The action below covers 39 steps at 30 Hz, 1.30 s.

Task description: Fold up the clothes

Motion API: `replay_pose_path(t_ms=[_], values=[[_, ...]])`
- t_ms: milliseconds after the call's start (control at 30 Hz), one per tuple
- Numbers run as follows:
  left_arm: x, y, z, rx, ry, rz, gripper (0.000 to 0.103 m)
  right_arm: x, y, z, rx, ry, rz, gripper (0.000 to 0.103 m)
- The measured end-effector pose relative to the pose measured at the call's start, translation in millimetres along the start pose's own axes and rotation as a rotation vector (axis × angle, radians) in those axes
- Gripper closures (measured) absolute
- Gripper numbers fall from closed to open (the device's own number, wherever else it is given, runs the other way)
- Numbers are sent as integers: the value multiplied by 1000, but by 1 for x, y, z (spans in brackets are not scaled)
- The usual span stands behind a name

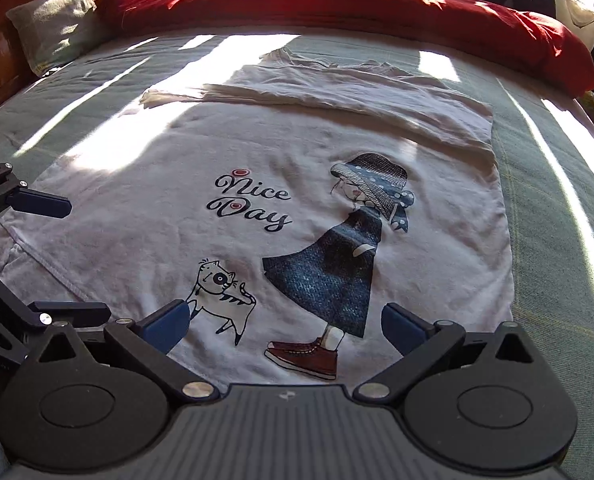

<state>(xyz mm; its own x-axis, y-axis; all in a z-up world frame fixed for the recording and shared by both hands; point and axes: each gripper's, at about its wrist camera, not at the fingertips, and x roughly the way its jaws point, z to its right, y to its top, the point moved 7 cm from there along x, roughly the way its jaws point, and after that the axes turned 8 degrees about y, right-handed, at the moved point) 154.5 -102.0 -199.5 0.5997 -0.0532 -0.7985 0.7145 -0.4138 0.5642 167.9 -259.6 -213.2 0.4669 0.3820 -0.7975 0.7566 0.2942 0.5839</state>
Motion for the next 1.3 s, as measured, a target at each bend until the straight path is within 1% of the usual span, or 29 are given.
replay_pose_path(t_ms=[33,133,200,300,400,500,633,700,767,833,967,1033,1133,1300], values=[[0,-5,0,-3,-6,-6,2,2,-7,1,3,-6,-15,0],[-2,-15,-4,-5,-18,-23,2,-4,-14,7,17,5,-8,0],[-5,-14,-8,2,-12,-35,2,-9,-11,13,18,-6,-19,0],[-13,-5,-17,14,16,-18,2,-23,8,24,-38,-46,-4,0],[-24,10,-23,27,29,16,2,-45,35,36,-125,-86,17,0],[-34,24,-24,64,39,44,2,-65,61,41,-217,-101,36,0],[-45,39,-20,161,56,85,2,-82,83,30,-380,-73,16,0],[-48,42,-17,197,59,96,2,-82,84,19,-468,-59,-2,0],[-49,43,-14,219,56,100,2,-75,78,7,-522,-39,-29,0],[-46,40,-12,224,52,94,2,-67,70,-4,-543,-13,-46,0],[-38,31,-8,247,55,73,2,-41,43,-25,-541,52,-90,0],[-36,26,-5,268,51,66,2,-29,30,-35,-552,70,-124,0],[-33,21,-1,278,40,59,2,-18,18,-46,-571,95,-152,0],[-31,15,5,295,20,53,2,-10,7,-59,-541,131,-154,0]])
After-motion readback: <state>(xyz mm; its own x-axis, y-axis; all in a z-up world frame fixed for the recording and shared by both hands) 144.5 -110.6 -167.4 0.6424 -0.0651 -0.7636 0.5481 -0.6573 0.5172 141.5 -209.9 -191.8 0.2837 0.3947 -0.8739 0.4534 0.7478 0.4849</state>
